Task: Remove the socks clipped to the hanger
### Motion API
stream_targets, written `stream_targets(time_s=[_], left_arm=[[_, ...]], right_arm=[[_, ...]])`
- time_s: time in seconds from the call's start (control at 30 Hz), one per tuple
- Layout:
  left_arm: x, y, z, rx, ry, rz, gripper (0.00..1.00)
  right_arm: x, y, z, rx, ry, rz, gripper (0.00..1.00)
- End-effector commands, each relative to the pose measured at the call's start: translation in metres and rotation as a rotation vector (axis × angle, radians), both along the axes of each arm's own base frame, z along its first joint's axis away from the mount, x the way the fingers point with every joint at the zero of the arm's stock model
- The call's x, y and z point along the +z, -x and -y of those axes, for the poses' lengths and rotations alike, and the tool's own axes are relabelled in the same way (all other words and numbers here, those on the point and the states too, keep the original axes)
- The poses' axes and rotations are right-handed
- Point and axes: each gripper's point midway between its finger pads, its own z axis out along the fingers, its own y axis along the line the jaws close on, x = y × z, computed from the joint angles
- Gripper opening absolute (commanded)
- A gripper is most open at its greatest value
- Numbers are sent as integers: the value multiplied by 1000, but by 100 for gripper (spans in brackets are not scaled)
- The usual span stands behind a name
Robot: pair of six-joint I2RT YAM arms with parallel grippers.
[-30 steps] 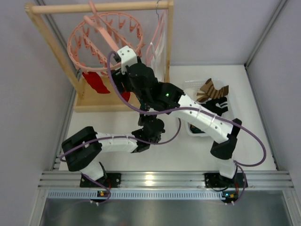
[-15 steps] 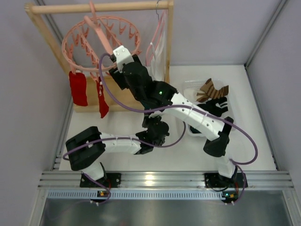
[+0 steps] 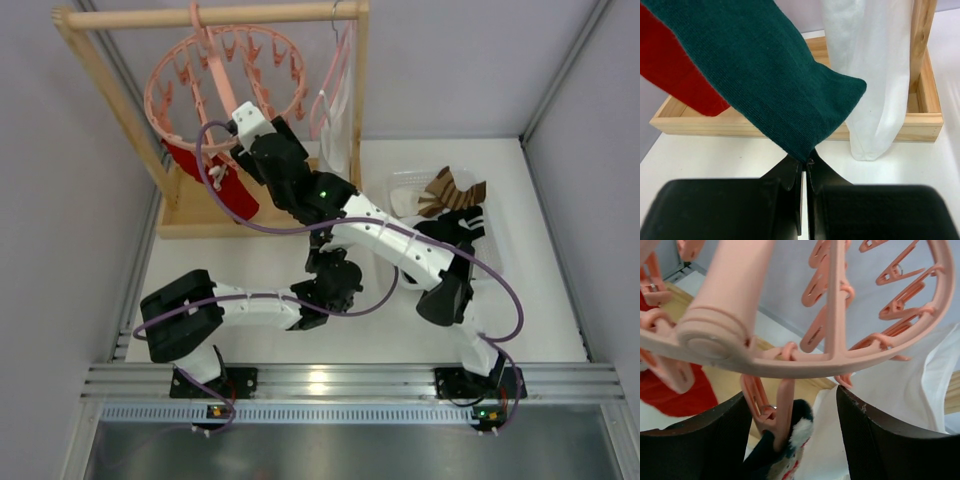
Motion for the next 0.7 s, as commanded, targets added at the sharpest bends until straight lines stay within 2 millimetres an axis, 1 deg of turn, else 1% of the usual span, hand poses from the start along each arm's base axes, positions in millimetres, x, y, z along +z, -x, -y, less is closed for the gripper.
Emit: stream_targets(time_s=[0.0, 0.1, 0.27, 0.47, 0.53, 0.57, 0.63, 0.67], left_arm=[[12, 1, 10, -1, 65, 29, 0], [12, 2, 11, -5, 65, 29, 0], [12, 1, 13, -13, 69, 29, 0], [12, 1, 15, -16, 71, 29, 0], [13, 1, 14, -13, 71, 30, 0], [13, 2, 14, -14, 71, 30, 0], [13, 2, 13, -13, 75, 31, 0], [13, 3, 12, -13, 74, 31, 0]], right_arm=[[52, -12, 15, -80, -112, 122, 63], [56, -14, 15, -87, -121, 139, 60], [49, -16, 10, -86, -118, 137, 56], [49, -11, 3, -73, -120, 145, 49], [51, -10, 4, -74, -125, 147, 43], [52, -10, 4, -74, -125, 147, 34], [53, -8, 5, -71, -133, 147, 23], [55, -7, 5, -71, -140, 149, 20]])
